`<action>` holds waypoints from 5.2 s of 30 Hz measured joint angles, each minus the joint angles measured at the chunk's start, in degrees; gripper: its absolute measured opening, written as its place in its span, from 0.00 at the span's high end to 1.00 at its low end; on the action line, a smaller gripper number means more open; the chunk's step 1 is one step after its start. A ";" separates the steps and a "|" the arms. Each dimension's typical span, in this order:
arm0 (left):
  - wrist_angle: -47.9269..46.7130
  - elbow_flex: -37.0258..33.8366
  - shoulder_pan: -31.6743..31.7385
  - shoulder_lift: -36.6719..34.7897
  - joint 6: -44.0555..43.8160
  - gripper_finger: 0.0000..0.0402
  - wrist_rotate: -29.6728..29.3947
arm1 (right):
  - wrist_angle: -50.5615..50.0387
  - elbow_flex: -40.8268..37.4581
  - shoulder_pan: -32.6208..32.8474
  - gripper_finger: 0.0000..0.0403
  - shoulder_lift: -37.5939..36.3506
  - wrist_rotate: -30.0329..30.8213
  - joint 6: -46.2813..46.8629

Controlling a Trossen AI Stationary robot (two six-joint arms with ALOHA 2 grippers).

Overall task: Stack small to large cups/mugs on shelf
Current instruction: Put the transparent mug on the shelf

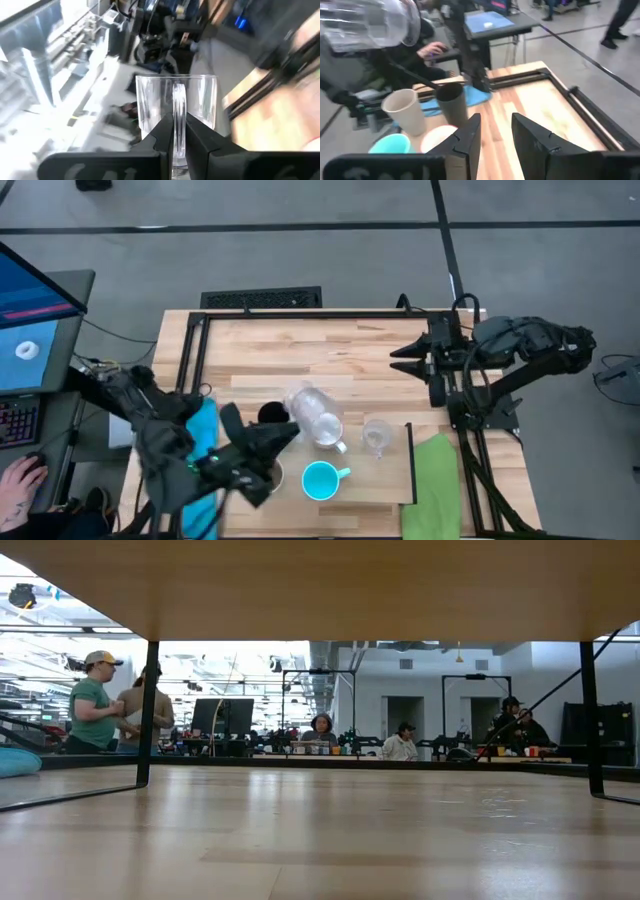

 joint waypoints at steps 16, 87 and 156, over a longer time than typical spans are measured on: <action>27.24 0.15 2.00 -2.10 -8.99 0.97 25.09 | -2.03 0.00 -5.76 0.69 -1.36 -0.24 4.94; 60.26 7.43 -0.14 40.47 -40.92 0.97 9.54 | -10.35 -0.24 14.66 0.69 3.13 -0.20 21.13; 61.57 7.43 2.70 40.49 -36.93 0.96 11.59 | -6.28 -0.26 34.32 0.58 20.98 -1.87 38.57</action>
